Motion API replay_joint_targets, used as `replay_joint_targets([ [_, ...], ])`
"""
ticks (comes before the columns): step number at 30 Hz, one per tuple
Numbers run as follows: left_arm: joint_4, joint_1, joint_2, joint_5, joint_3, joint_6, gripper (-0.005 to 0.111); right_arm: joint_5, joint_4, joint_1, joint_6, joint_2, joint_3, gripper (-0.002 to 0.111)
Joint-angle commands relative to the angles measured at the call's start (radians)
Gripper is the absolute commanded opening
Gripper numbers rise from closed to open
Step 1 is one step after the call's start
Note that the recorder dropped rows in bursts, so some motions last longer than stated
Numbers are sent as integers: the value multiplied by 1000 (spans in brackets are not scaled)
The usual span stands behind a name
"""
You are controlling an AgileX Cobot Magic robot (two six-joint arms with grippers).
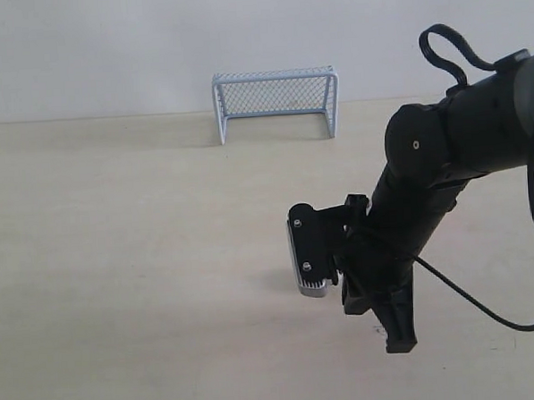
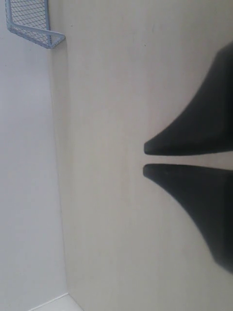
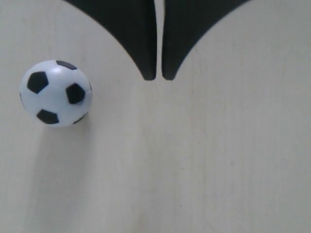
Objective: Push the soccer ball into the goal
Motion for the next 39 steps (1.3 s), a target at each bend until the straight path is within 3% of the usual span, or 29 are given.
replay_joint_targets([
  [1,3,2,-2,-4,-4,-9,6,4,20,8,-16,0,-4,0],
  [7,3,2,-2,-4,-4,-9,6,-18,17,61,-43,0,-4,0],
  [19,3,2,-2,-4,-4,-9,6,39,-19,59,-1,0,-4,0],
  [39,3,2,-2,-4,-4,-9,6,-67,-14,59,7,0,-4,0],
])
